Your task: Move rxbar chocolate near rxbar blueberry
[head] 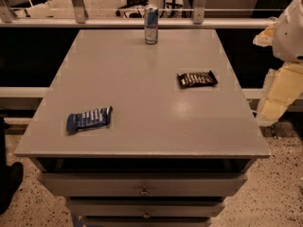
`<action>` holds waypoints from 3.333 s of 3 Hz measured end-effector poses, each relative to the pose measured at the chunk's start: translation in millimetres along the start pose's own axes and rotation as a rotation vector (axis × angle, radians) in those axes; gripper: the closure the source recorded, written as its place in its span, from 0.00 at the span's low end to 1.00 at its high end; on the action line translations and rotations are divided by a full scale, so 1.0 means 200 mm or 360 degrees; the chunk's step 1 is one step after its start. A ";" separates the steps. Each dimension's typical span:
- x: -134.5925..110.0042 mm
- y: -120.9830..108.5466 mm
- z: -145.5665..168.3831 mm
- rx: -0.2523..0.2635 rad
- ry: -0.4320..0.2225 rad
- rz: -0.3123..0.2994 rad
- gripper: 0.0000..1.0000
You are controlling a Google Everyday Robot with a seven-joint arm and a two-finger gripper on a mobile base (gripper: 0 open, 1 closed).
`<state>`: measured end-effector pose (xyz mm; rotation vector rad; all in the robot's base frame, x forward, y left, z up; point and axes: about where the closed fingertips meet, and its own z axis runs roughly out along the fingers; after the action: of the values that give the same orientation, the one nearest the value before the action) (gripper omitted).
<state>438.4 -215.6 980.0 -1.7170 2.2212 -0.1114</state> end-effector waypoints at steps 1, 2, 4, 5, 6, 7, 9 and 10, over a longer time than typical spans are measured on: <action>0.00 0.00 0.00 0.0000 0.0000 0.0000 0.00; -0.03 -0.09 0.10 0.0004 -0.0077 -0.0043 0.00; -0.12 -0.58 0.53 -0.0035 -0.0392 -0.0087 0.00; -0.16 -0.71 0.69 -0.0112 -0.0499 -0.0044 0.00; -0.21 -0.79 0.87 -0.0232 -0.0577 0.0034 0.00; -0.23 -0.82 0.97 -0.0298 -0.0591 0.0091 0.00; -0.22 -0.82 1.04 -0.0364 -0.0588 0.0157 0.37; -0.23 -0.81 0.97 -0.0367 -0.0615 0.0158 0.61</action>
Offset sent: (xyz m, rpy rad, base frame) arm 0.0902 0.0125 -0.0470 0.1345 -0.0546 0.1388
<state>657.8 -188.8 848.5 -1.5709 2.0807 0.4773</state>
